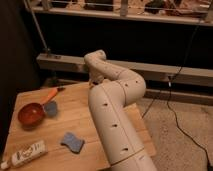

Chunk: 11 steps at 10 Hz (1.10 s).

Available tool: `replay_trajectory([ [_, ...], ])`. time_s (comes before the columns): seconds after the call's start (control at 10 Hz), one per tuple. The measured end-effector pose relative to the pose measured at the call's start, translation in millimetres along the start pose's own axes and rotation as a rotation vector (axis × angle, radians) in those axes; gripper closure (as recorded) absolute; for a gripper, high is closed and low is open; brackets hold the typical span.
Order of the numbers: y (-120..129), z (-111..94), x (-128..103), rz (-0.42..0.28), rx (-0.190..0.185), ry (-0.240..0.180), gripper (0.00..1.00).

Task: Push the eraser across the table

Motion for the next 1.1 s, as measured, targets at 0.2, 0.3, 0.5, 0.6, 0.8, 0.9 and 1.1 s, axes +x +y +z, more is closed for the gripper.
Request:
replay_trajectory([
  [0.2, 0, 3, -3, -0.006, 0.019, 0.007, 0.26],
  [0.3, -1, 10, -2, -0.006, 0.028, 0.018, 0.26],
  [0.5, -3, 20, -1, -0.002, 0.040, 0.039, 0.26],
  [0.6, -6, 27, -2, -0.002, 0.047, 0.043, 0.26],
  [0.8, -3, 24, -13, -0.013, 0.062, 0.007, 0.26],
  [0.9, 1, 19, -19, -0.025, 0.071, -0.023, 0.26],
  [1.1, 4, 7, -29, -0.059, 0.109, -0.072, 0.26],
])
